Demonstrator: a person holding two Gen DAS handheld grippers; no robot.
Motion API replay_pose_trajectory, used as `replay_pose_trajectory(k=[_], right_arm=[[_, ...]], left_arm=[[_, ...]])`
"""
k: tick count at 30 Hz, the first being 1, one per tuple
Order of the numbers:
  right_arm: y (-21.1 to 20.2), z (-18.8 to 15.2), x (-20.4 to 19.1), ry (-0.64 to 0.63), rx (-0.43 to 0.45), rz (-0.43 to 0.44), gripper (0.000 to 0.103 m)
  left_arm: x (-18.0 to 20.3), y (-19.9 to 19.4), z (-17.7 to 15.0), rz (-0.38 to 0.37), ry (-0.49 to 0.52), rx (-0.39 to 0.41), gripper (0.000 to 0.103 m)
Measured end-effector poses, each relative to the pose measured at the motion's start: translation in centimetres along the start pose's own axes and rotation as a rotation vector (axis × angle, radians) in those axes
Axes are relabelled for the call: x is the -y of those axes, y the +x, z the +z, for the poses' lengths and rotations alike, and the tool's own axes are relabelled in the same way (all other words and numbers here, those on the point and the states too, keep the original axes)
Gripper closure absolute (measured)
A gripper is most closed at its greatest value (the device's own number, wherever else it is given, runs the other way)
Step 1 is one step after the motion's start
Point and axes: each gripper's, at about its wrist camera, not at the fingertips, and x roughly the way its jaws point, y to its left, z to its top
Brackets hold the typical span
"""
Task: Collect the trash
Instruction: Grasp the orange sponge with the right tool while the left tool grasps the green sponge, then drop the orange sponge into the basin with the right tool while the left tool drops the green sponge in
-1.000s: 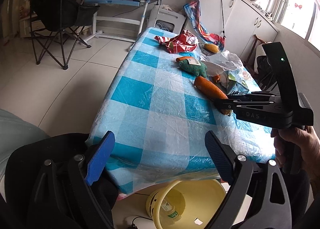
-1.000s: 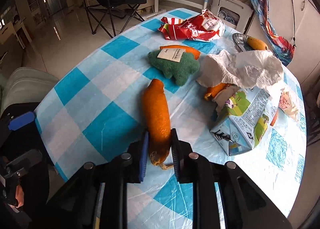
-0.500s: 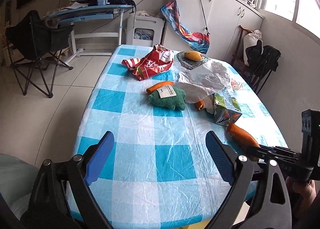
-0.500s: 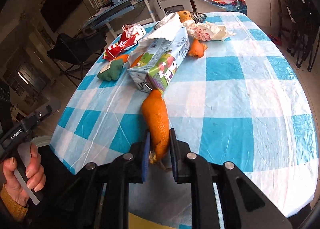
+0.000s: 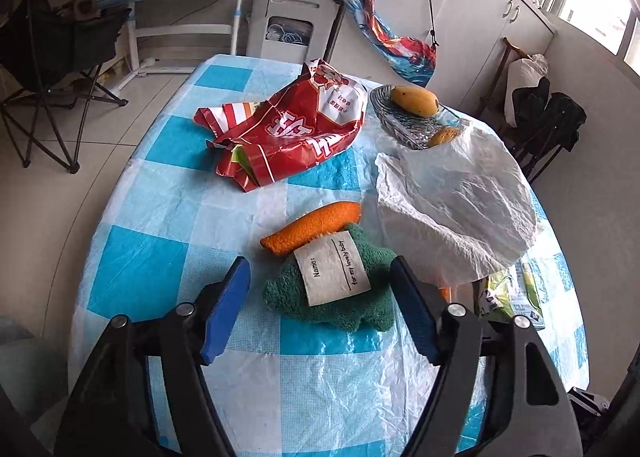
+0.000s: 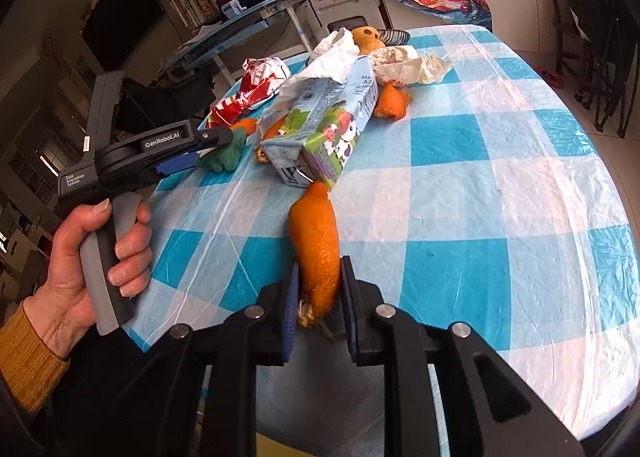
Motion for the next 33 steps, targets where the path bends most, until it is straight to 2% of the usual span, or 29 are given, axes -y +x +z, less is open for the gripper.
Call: replay_pose_trajectory(k=[1,2,4,12,17,24,33], right_arm=[[-0.1,-0.2,0.1,-0.003,0.001,0.0,0.082],[-0.2,-0.3,0.1,-0.006,0.001,-0.001,0.082],[-0.2,-0.4,0.1,-0.009,0.002,-0.001,0.082],[-0.5,-0.9,-0.5,-0.018,-0.009,0.038,0.083],[-1.0,-1.3,-1.6,-0.04,0.001,0.067,0.083],[-3.5,-2.0,-2.7,-0.048,0.081,0.139,0.083],[-5.7,-4.7,-4.2,-0.045,0.106,0.168,0.083]], left_arm=[[0.1,0.0,-0.1,-0.005,-0.004,0.002,0.052],[0.2,-0.3,-0.3,-0.004,-0.01,0.022,0.06],[0.2,-0.9,-0.7,-0.016,-0.026,0.032,0.065],[-0.7,-5.5,-4.2,-0.033,-0.07,0.08,0.067],[-1.4,-8.3,-6.9,0.006,-0.057,0.094,0.067],[-0.8,-11.9,-9.7,0.045,-0.001,0.132,0.067],[0.7,-15.6,-12.0,0.051,0.075,0.176,0.067]])
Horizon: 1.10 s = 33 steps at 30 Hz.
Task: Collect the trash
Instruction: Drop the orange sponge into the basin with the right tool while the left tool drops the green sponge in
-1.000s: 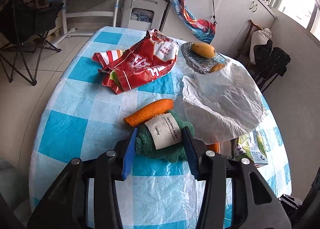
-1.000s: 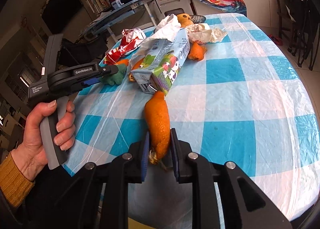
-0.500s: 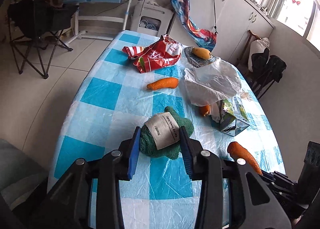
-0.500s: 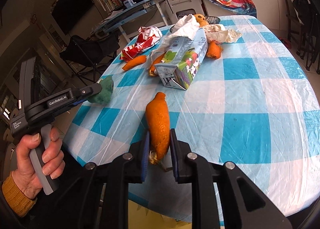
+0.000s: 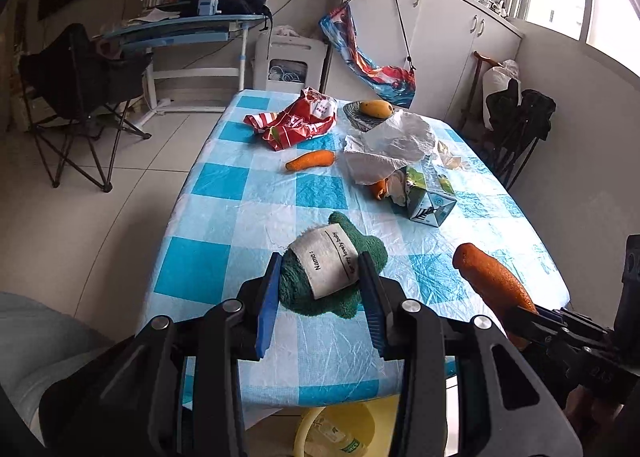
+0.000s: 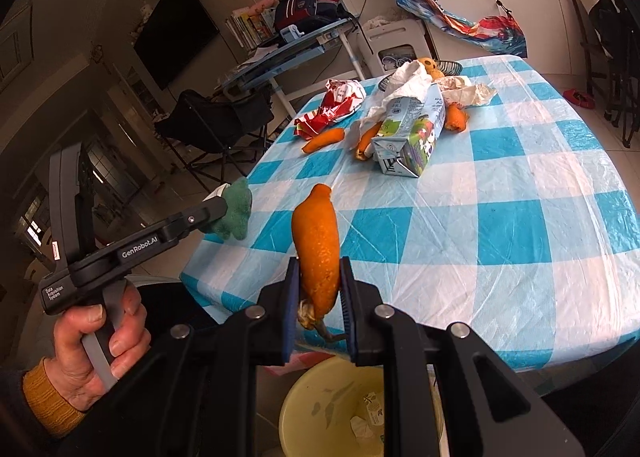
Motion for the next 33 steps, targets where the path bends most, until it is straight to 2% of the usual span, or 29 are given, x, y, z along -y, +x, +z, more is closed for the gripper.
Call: replay_pose_trajectory(k=[7,12,17,20,22,23,26,30,33], right_arm=[[-1.1,-1.2,-0.5,0.024,-0.005,0.005,0.083],[-1.6,-2.5,-1.3,0.024,-0.043,0.014,0.083],[-1.6,-4.4,-2.8,-0.004,-0.113,0.01,0.083],[-0.9,-5.6,-3.4,-0.013,-0.194,-0.016,0.082],[-0.3,-6.3,-3.6,-0.022,-0.247,-0.042,0.08],[-0.1,-6.5,-3.7,-0.026,-0.261,-0.055,0.075],[-0.6,-6.4,-3.3,-0.005,-0.227,-0.075,0.059],[-2.3,-5.9,-1.9,0.081,-0.125,-0.075,0.049],[-3.8,-5.6,-0.9,0.138,-0.03,-0.089,0.044]], left_arm=[[-0.1,-1.7,-0.9,-0.001,-0.002,0.012,0.067],[-0.5,-2.4,-1.5,-0.001,-0.013,0.014,0.067],[-0.8,-3.2,-2.0,-0.005,-0.02,0.017,0.067],[-0.9,-3.5,-2.3,-0.006,-0.022,0.016,0.067],[-1.0,-3.7,-2.6,-0.009,-0.024,0.01,0.067],[-1.0,-3.8,-2.8,-0.01,-0.025,0.007,0.067],[-0.9,-4.2,-3.5,-0.016,-0.025,0.003,0.067],[-0.4,-3.7,-5.1,-0.036,-0.015,-0.049,0.066],[1.1,-3.0,-6.6,-0.062,0.033,-0.103,0.066]])
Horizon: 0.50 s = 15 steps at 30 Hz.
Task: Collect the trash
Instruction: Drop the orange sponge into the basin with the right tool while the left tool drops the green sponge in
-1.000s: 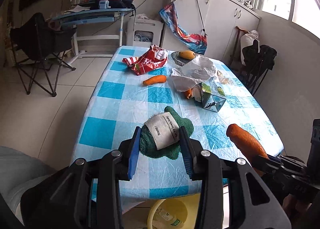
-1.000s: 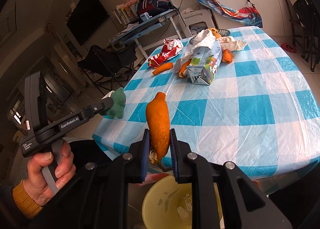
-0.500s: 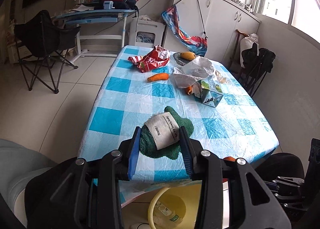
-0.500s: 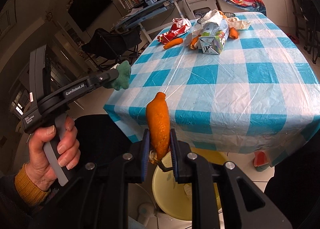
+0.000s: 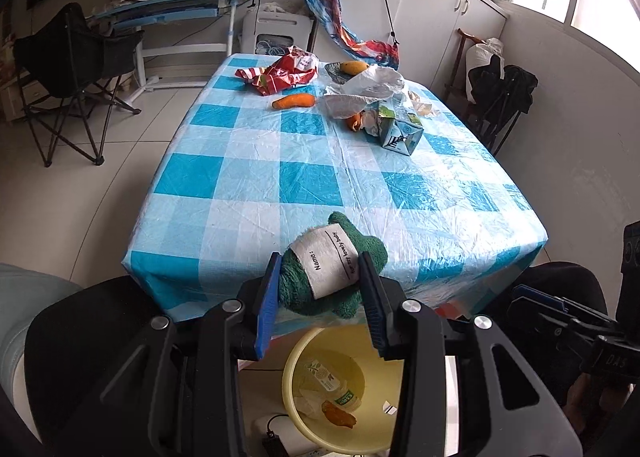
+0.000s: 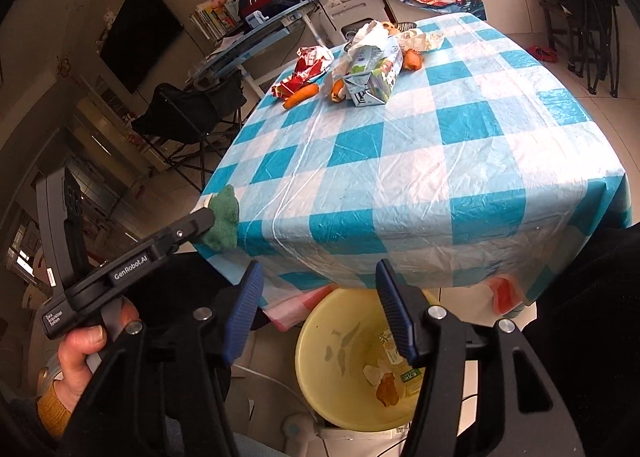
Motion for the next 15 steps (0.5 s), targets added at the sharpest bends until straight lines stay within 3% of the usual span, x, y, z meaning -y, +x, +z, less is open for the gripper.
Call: replay_pose_trajectory(k=[4,9,13,15], right_arm=[[-1.0,0.7,0.6,0.046,0.092,-0.022,0.039],[-1.3,0.7,0.5,0.051,0.134,-0.036,0.039],[-1.6,0.6,0.2,0.036,0.164,-0.054,0.038],[-1.8,0.6,0.2,0.036,0.177,-0.068,0.034]], left_arm=[[2.4,1.6,-1.7,-0.032,0.095,-0.088,0.066],[4.2,2.8,-3.5,-0.074,0.182,-0.175,0.064],[4.1,2.4,-3.6,-0.071,0.173,-0.162,0.055],[3.6,1.7,-3.3,-0.058,0.155,-0.127,0.046]])
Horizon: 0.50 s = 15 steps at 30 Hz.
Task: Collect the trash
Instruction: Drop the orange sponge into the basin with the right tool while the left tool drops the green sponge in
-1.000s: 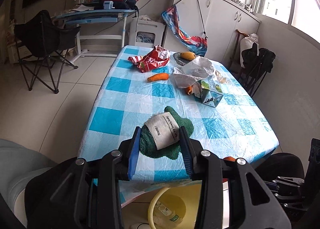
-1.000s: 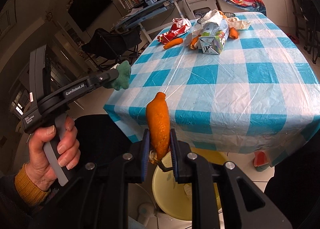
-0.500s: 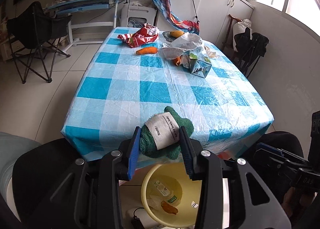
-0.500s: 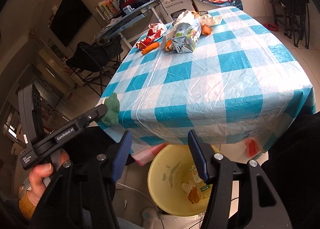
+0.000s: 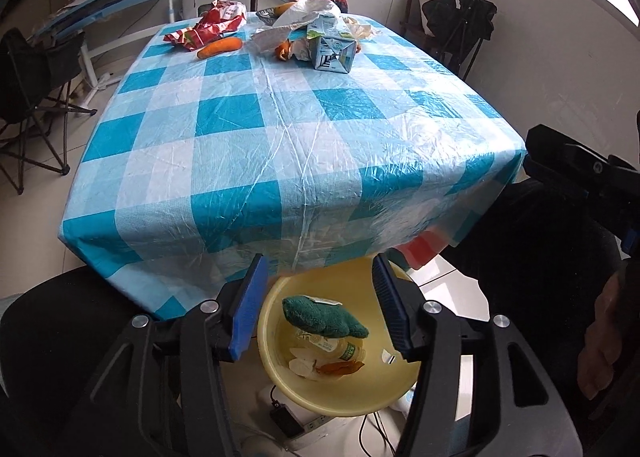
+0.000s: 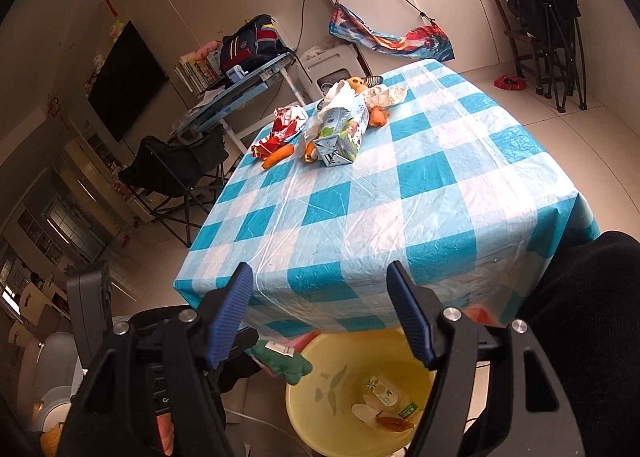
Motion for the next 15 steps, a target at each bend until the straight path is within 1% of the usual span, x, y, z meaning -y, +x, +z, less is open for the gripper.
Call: replay_pose_trajectory(k=[3,6,11,15], right_arm=[[0.0,0.0,0.1,0.001,0.001,-0.017,0.032],[0.1,-0.1,0.0,-0.008,-0.001,-0.029,0.029],[0.1,-0.2,-0.2,-0.021,-0.004,-0.041,0.028],[0.2,-0.2,-0.1,-0.024,-0.006,-0.046,0.027]], left_arm=[[-1.0,-1.0,0.3,0.038,-0.037,0.053,0.037],[-2.5,-1.7,0.6,0.08,-0.102,0.097,0.03],[-5.1,-2.6,0.8,0.147,-0.206,0.15,0.024],[-6.3,-3.1,0.6,0.19,-0.256,0.183,0.021]])
